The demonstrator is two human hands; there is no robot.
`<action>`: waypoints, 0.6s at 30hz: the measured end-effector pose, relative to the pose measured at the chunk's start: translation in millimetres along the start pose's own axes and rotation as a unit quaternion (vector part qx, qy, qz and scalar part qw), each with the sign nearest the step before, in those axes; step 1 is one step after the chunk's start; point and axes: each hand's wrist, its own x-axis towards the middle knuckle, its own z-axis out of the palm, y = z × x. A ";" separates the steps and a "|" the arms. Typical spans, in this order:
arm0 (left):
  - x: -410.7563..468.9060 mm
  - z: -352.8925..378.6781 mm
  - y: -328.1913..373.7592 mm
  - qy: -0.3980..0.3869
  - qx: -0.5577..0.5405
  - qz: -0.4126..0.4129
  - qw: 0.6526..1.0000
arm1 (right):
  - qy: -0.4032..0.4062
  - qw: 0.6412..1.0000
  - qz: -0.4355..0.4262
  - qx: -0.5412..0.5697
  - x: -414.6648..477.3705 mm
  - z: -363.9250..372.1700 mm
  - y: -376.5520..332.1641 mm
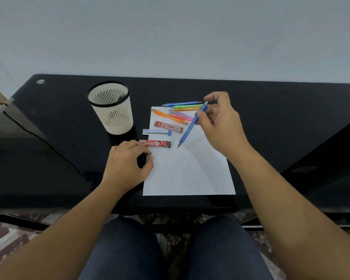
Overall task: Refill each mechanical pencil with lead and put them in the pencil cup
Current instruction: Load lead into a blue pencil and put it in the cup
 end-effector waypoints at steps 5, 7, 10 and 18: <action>0.9 -0.4 1.2 -0.003 0.004 0.000 1.000 | 0.008 1.000 0.025 0.016 10.0 0.0 1.0; 1.1 -0.7 0.8 -0.001 0.003 0.003 1.000 | 0.015 0.999 0.035 0.022 12.3 -0.6 0.8; 1.3 -0.3 0.2 -0.005 0.008 0.003 1.000 | 0.024 0.999 0.041 0.025 13.8 -1.0 1.9; 1.1 -0.3 -0.4 -0.010 0.007 0.003 1.000 | 0.022 0.998 0.047 0.030 14.5 -0.6 -1.0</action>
